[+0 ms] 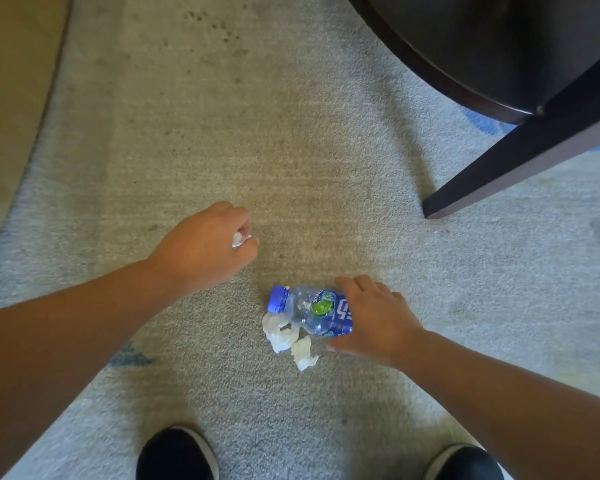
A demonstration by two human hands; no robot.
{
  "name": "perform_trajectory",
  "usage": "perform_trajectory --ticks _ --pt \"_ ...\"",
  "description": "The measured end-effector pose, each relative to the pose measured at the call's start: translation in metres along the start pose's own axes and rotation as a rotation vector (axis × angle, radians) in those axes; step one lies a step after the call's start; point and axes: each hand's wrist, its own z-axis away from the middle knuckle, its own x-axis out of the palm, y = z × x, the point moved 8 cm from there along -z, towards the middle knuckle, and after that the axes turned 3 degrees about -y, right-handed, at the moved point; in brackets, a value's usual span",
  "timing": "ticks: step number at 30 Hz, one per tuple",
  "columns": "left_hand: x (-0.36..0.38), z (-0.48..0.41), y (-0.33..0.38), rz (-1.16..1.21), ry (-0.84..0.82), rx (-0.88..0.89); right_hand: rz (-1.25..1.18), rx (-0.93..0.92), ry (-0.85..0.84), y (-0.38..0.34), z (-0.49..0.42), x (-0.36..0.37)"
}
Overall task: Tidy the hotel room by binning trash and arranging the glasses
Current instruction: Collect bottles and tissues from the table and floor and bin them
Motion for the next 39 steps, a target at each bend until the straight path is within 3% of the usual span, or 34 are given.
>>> perform_trajectory --ticks 15,27,39 --pt "-0.001 0.009 0.001 0.009 -0.003 0.009 -0.001 0.027 0.025 -0.005 -0.009 0.010" --pt "0.010 0.018 0.018 0.024 -0.044 0.069 -0.202 0.031 0.185 0.017 0.005 -0.067" --pt "0.107 0.052 0.040 -0.090 -0.339 0.177 -0.335 0.061 0.296 0.033 0.015 -0.087"
